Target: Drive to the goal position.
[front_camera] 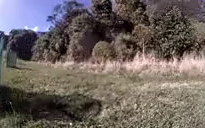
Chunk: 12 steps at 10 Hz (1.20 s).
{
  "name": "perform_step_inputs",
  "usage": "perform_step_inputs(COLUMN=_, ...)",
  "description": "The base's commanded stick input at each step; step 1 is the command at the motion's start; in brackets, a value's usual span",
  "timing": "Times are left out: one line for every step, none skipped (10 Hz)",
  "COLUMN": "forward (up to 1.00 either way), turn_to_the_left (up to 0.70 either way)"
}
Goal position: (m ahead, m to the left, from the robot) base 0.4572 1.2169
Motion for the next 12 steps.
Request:
perform_step_inputs(forward=0.5, turn_to_the_left=0.01)
perform_step_inputs(forward=0.5, turn_to_the_left=0.23)
perform_step_inputs(forward=0.5, turn_to_the_left=0.45)
perform_step_inputs(forward=0.5, turn_to_the_left=0.5)
perform_step_inputs(forward=0.5, turn_to_the_left=0.5)
perform_step_inputs(forward=0.5, turn_to_the_left=0.5)
perform_step_inputs(forward=0.5, turn_to_the_left=0.5)
perform_step_inputs(forward=0.5, turn_to_the_left=0.5)
perform_step_inputs(forward=0.5, turn_to_the_left=0.5)
perform_step_inputs(forward=0.5, turn_to_the_left=0.5)
perform_step_inputs(forward=0.0, turn_to_the_left=0.11)
perform_step_inputs(forward=0.0, turn_to_the_left=0.05)
